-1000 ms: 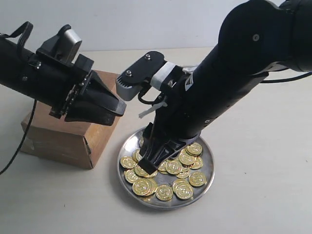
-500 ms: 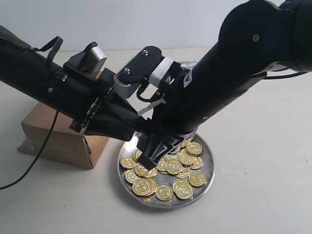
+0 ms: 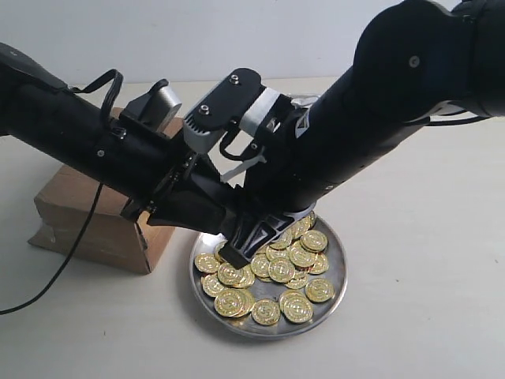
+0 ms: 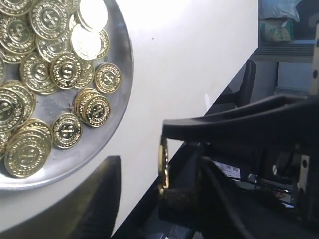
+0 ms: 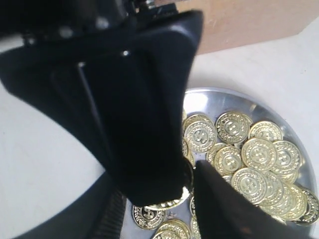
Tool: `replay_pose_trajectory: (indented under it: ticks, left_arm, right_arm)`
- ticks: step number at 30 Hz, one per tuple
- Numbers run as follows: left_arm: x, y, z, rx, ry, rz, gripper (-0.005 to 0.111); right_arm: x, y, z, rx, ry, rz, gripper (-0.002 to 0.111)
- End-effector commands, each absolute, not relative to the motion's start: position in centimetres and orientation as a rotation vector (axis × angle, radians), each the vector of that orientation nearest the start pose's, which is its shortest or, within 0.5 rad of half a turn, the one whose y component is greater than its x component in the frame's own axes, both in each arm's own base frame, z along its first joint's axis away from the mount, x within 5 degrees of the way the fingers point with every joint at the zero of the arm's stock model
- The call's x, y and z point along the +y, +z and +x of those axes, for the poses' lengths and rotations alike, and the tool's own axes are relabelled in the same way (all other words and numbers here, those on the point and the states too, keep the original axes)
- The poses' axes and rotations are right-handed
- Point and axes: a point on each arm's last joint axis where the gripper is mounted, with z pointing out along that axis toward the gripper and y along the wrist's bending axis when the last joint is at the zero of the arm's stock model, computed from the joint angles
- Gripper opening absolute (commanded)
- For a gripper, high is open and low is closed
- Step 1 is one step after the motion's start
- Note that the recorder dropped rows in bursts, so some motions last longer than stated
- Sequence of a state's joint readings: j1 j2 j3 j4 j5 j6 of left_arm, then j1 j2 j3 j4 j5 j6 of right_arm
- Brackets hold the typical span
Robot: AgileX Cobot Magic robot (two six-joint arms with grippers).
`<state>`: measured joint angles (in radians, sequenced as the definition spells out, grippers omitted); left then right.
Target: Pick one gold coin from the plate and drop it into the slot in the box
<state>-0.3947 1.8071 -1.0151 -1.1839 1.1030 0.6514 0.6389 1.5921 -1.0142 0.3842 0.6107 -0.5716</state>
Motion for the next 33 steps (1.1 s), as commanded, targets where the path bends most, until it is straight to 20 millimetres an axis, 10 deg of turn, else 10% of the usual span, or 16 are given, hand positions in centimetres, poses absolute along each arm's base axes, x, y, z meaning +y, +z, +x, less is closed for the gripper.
replay_pose_trajectory:
  ticks: [1, 13, 16, 26, 30, 33]
  left_arm:
    - [-19.58, 19.32, 26.86, 2.788, -1.546, 0.434, 0.045]
    - [-19.62, 19.4, 26.78, 2.782, -1.564, 0.445, 0.022]
    - [-19.62, 19.4, 26.78, 2.776, -1.563, 0.456, 0.001]
    - [-19.63, 19.43, 26.74, 2.745, -1.561, 0.52, 0.0]
    - [-19.39, 19.5, 26.9, 2.721, -1.469, 0.573, 0.0]
    - [-18.98, 20.18, 26.99, 2.694, -1.353, 0.608, 0.0]
  right_arm:
    - [20.64, 23.33, 24.6, 2.324, 0.405, -1.2, 0.025]
    - [20.68, 23.37, 24.67, 2.318, 0.407, -1.19, 0.025]
    - [20.69, 23.38, 24.69, 2.316, 0.406, -1.189, 0.025]
    - [20.77, 23.51, 24.9, 2.301, 0.406, -1.16, 0.026]
    - [20.6, 23.37, 24.57, 2.345, 0.413, -1.168, 0.058]
    - [20.18, 23.48, 24.17, 2.397, 0.394, -1.169, 0.06]
